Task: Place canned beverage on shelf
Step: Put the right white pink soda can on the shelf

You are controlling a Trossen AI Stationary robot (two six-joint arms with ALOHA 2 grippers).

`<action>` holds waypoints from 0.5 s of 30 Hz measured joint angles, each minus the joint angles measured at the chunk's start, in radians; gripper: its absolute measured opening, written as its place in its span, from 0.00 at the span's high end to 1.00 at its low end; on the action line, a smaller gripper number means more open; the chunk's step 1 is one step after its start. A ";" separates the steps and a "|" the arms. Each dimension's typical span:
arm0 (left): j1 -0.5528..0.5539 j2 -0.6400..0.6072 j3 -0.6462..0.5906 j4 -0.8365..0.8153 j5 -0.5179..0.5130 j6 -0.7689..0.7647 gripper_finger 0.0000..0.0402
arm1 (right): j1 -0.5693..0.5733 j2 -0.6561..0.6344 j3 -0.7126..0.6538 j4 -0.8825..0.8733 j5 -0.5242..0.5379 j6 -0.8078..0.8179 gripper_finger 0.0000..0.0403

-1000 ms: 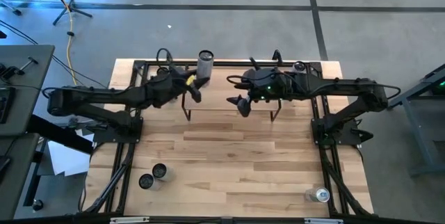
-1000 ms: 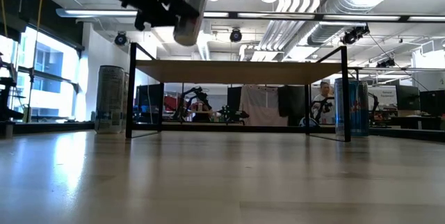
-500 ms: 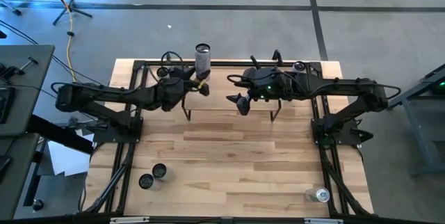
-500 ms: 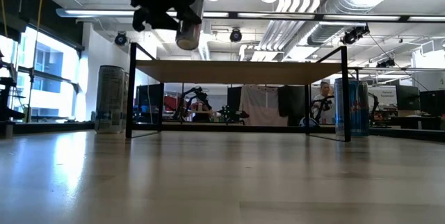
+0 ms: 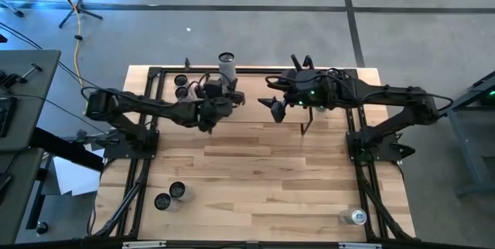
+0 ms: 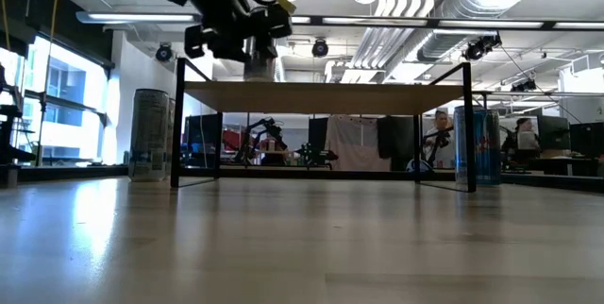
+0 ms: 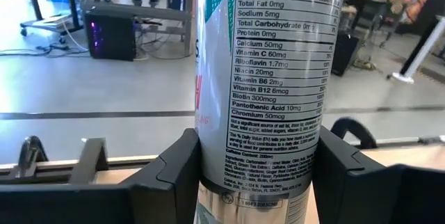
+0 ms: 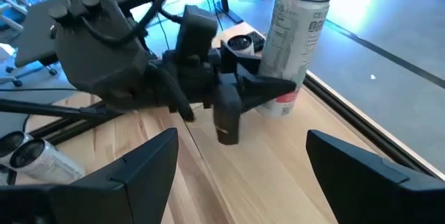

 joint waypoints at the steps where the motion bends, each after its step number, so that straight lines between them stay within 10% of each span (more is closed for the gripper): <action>1: 0.000 0.012 0.007 -0.001 -0.012 0.003 0.60 | 0.000 -0.001 0.000 -0.001 0.000 0.000 0.25; 15: 0.021 0.044 0.049 -0.012 -0.144 0.096 0.60 | 0.001 -0.001 0.000 -0.050 -0.021 -0.019 0.25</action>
